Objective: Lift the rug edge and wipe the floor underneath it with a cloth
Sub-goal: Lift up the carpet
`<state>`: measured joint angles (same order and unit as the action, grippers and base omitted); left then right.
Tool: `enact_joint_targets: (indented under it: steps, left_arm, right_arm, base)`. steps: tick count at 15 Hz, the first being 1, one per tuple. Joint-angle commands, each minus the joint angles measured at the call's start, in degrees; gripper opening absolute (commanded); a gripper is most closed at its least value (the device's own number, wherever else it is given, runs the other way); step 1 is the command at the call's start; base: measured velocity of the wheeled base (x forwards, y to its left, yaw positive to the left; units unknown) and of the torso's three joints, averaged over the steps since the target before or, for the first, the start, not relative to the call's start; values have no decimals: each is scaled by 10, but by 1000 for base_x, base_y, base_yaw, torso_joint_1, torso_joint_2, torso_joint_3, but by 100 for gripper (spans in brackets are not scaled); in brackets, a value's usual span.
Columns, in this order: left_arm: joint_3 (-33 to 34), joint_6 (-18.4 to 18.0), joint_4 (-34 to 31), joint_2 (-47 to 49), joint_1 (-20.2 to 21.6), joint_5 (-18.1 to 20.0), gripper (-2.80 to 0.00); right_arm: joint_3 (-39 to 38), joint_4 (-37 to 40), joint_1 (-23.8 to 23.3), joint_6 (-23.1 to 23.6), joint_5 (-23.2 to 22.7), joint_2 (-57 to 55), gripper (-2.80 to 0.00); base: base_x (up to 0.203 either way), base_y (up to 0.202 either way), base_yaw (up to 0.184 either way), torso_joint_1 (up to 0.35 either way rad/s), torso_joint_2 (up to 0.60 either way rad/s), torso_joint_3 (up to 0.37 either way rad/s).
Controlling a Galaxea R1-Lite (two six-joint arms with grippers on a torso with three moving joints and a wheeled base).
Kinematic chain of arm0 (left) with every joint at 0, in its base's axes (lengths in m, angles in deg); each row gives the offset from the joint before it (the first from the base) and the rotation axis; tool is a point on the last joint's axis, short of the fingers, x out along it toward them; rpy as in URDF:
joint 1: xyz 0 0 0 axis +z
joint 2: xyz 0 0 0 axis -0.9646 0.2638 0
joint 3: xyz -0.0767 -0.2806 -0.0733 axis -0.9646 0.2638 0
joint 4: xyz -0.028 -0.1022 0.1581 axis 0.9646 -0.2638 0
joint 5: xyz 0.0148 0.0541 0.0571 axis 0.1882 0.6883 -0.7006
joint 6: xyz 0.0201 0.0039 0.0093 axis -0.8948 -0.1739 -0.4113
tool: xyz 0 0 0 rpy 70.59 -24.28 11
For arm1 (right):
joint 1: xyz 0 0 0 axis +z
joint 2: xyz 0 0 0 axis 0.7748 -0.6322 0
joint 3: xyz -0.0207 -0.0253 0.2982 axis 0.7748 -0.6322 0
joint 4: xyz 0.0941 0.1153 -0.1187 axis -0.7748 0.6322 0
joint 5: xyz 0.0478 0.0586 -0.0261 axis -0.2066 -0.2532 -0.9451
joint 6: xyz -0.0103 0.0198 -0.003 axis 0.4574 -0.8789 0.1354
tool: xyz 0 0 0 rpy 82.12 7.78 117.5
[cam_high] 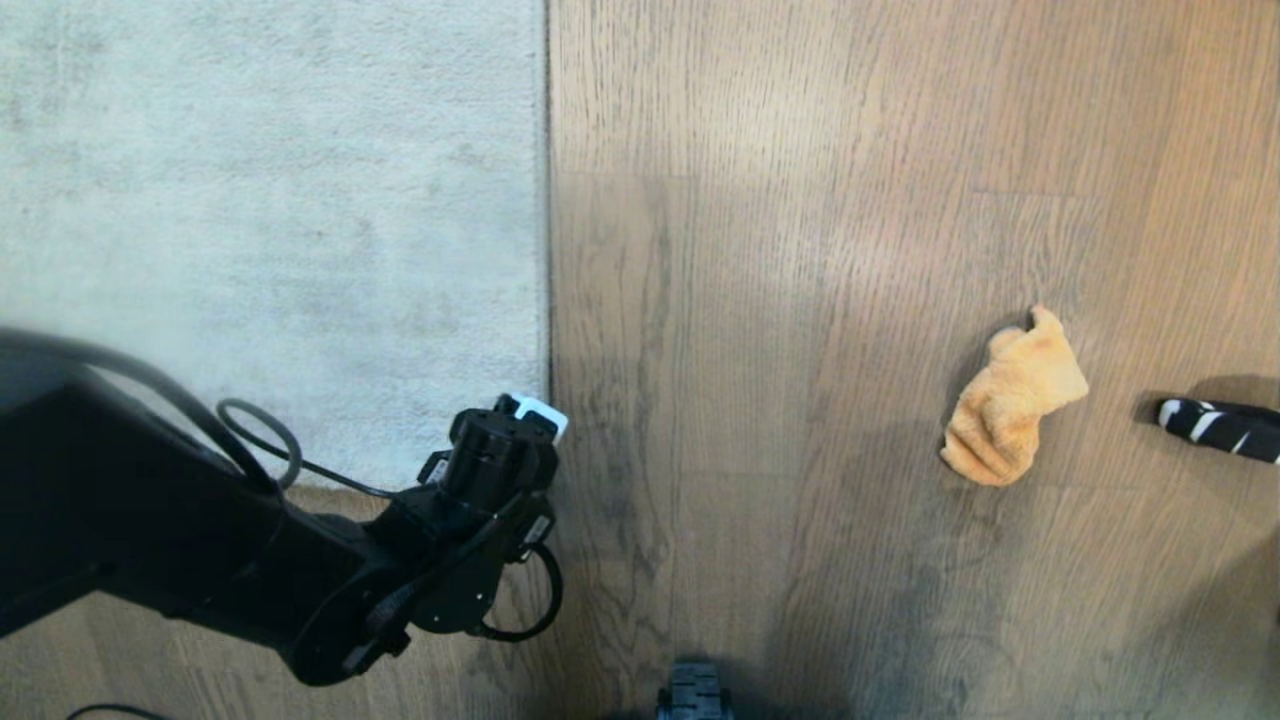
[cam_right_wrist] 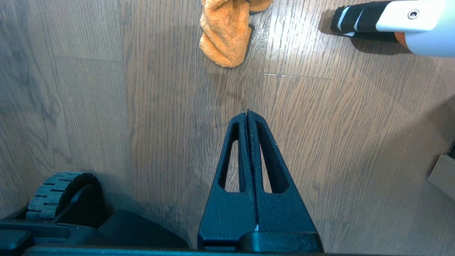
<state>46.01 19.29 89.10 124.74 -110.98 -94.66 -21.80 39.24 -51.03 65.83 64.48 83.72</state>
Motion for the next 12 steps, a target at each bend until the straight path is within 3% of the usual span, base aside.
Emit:
enact_joint_targets:
  steps: [1, 12]
  left_arm:
    - [-10, -10, 2, 9, 2, -10, 0]
    - [-24, -15, 32, 38, 0, -19, 0]
  right_arm:
    - [0, -1, 0, 0, 0, 0, -280]
    - [0, -1, 0, 0, 0, -1, -280]
  base:
    - [0, 0, 0, 0, 0, 0]
    - [0, 0, 0, 0, 0, 0]
